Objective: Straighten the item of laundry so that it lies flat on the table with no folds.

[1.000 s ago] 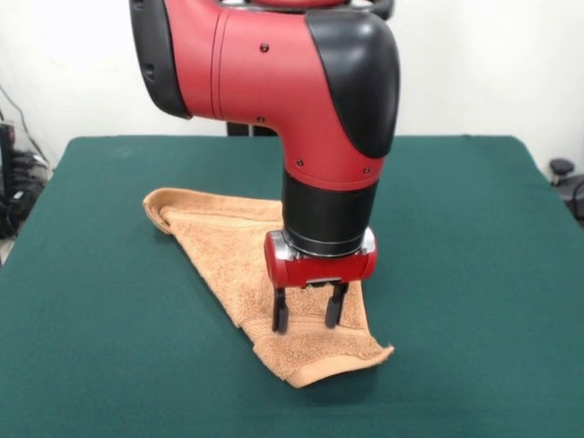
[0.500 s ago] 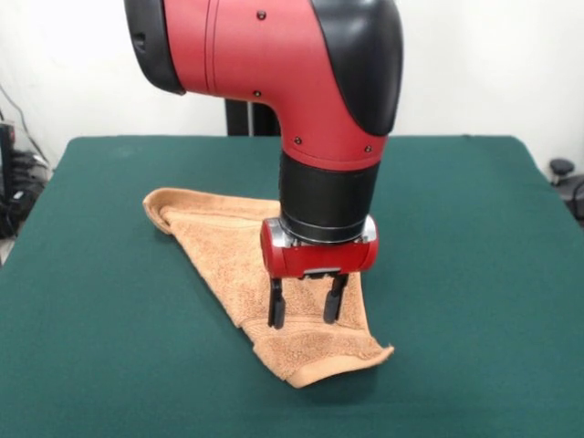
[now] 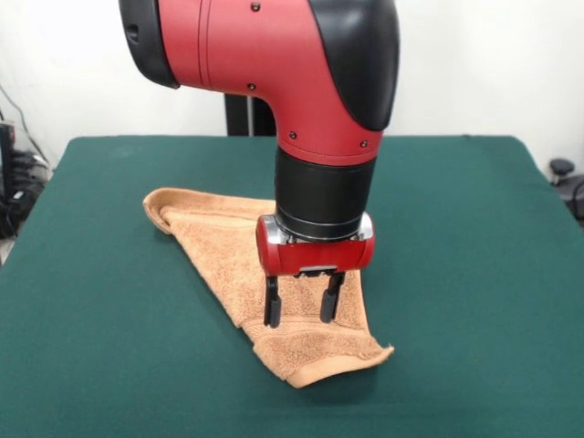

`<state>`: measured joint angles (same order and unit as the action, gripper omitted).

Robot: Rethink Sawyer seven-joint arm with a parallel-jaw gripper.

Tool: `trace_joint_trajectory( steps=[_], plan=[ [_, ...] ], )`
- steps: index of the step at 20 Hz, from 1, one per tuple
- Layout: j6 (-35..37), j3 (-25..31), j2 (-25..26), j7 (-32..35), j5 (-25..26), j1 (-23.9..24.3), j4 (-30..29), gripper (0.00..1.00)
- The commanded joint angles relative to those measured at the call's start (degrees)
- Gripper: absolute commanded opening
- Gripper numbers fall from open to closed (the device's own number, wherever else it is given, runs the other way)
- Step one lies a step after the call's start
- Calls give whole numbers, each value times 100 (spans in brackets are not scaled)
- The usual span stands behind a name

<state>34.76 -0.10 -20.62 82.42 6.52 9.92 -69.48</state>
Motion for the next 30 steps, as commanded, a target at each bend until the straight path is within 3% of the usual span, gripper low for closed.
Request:
trace_joint_trajectory(
  steps=[1,4,8,15,17,26,30],
  plan=[
    [-303,285,44,872,3,-83,-449,100],
    [-146,227,68,1118,-156,-106,-409,100],
    [-45,316,156,942,-151,-45,-273,100],
    [-288,587,130,531,-41,139,-395,100],
    [-556,559,94,551,62,127,-474,100],
    [-285,343,69,747,18,-7,-427,100],
    [-651,417,-20,731,86,59,-671,100]
  ],
)
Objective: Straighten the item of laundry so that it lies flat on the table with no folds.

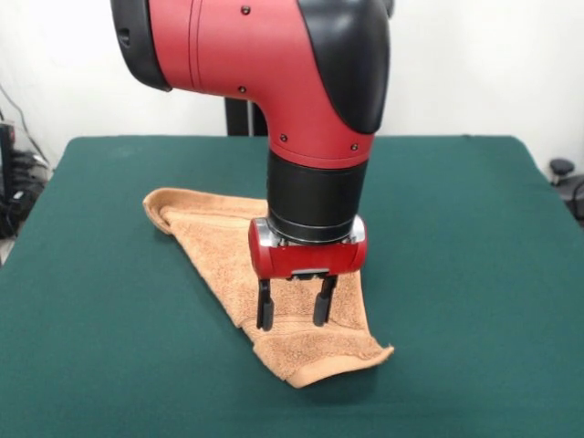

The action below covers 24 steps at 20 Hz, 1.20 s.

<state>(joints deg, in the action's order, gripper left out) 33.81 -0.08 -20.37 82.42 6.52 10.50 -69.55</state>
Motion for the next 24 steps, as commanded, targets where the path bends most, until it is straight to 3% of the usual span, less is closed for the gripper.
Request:
trace_joint_trajectory(
  steps=[1,4,6,9,14,16,18,22,24],
  plan=[
    [-957,484,-168,740,160,80,-894,100],
    [-2518,875,-825,793,568,542,-1998,100],
    [-2641,1062,-1216,768,599,811,-2523,100],
    [-1713,1273,-1541,159,420,1091,-2723,100],
    [-2065,2062,-1918,-93,610,1832,-3195,100],
    [-2481,1273,-2401,510,823,1253,-3263,100],
    [-3182,38,-2619,1236,973,286,-3162,100],
    [-3392,-455,-2578,1719,549,-65,-3165,100],
    [-3235,-65,-2786,1527,532,272,-3373,100]
  ],
)
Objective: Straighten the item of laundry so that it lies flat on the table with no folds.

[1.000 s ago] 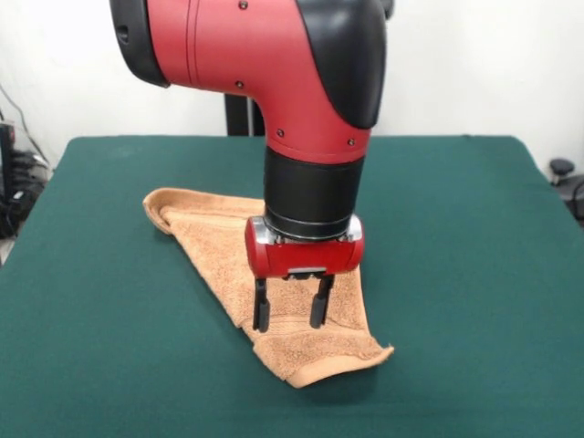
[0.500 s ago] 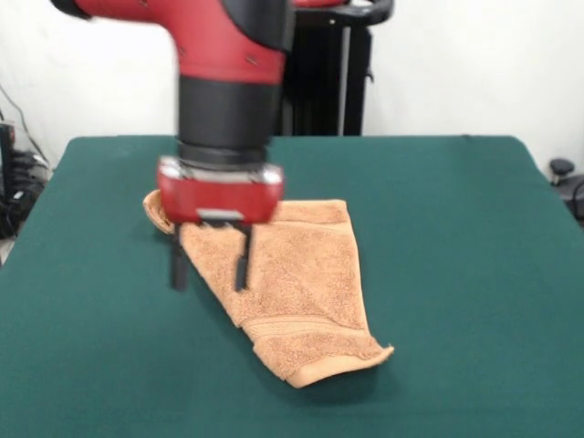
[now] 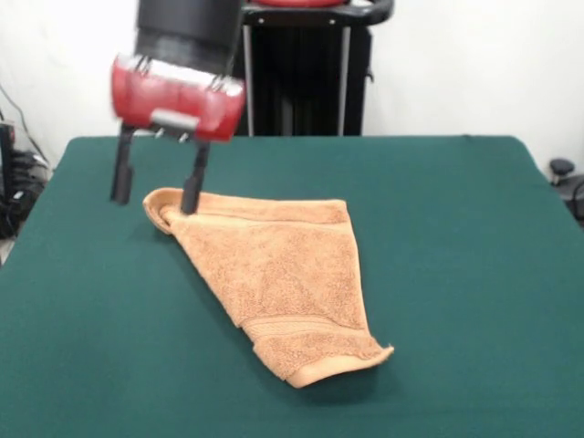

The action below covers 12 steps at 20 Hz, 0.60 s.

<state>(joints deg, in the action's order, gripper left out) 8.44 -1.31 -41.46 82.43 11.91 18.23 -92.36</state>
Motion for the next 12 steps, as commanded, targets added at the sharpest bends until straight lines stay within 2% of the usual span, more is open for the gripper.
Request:
trace_joint_trajectory(
  steps=[1,5,7,12],
  plan=[
    [-730,309,-736,1438,9,-283,-1217,100],
    [-493,848,-849,1018,103,176,-1443,100],
    [-597,1119,-901,979,168,409,-1581,100],
    [-638,1236,-863,925,227,495,-1626,100]
  ],
)
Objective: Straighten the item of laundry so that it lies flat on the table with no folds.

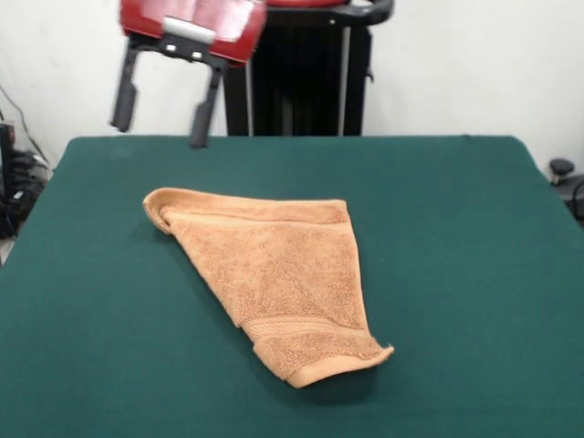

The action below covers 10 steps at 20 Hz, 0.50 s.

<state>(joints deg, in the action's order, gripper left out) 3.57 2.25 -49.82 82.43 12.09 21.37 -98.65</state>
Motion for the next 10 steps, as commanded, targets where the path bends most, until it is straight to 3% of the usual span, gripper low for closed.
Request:
trace_joint_trajectory(
  steps=[1,10],
  plan=[
    [-175,882,-16,928,219,183,-1000,100],
    [-190,879,20,877,252,171,-1006,100]
  ],
)
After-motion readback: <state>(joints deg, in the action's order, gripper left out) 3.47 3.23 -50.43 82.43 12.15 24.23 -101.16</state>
